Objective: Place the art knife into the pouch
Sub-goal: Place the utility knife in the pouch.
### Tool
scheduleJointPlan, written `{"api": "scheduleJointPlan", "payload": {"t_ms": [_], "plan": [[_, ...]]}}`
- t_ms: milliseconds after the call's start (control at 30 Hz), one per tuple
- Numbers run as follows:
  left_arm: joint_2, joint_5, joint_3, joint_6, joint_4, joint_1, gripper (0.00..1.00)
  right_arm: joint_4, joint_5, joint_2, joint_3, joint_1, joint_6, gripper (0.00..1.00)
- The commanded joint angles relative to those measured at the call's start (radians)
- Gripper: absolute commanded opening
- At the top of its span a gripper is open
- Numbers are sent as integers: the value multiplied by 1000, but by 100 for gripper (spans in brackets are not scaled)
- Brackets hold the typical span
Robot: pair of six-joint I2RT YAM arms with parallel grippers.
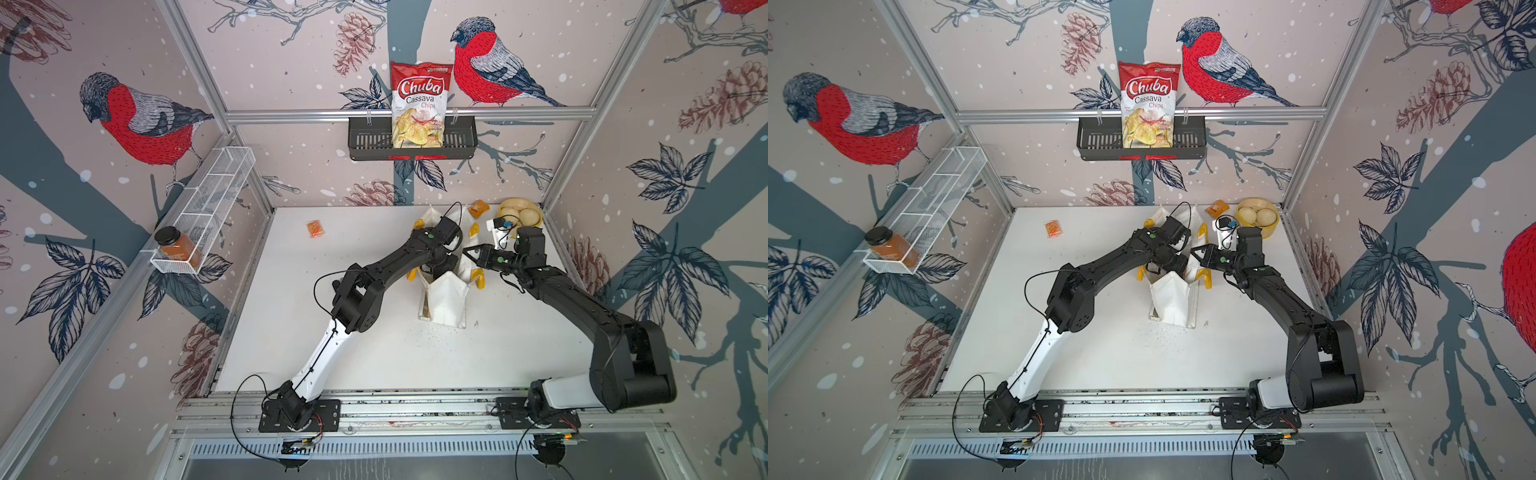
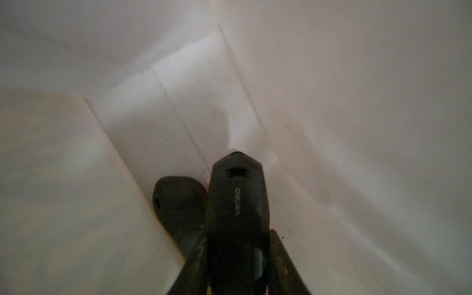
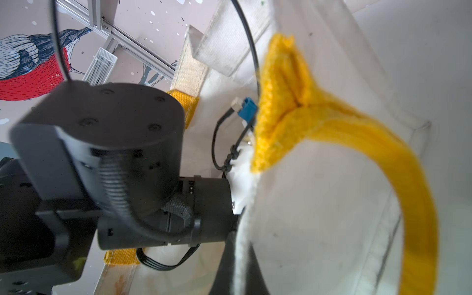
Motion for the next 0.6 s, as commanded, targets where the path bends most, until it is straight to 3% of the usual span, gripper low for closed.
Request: {"api": "scheduleJointPlan", "payload": {"t_ms": [0,333,567], "plan": [[-41,19,-51,-8,31,1,38,56,-20,-1,-1,1,-3,0],[-48,27,-106,19,41,-5,51,39,-9,-12,7,-6,-6,0],[-57,-115,-195,36,-17,-5,52,11,-3,-43,17,-55,1,0]]}}
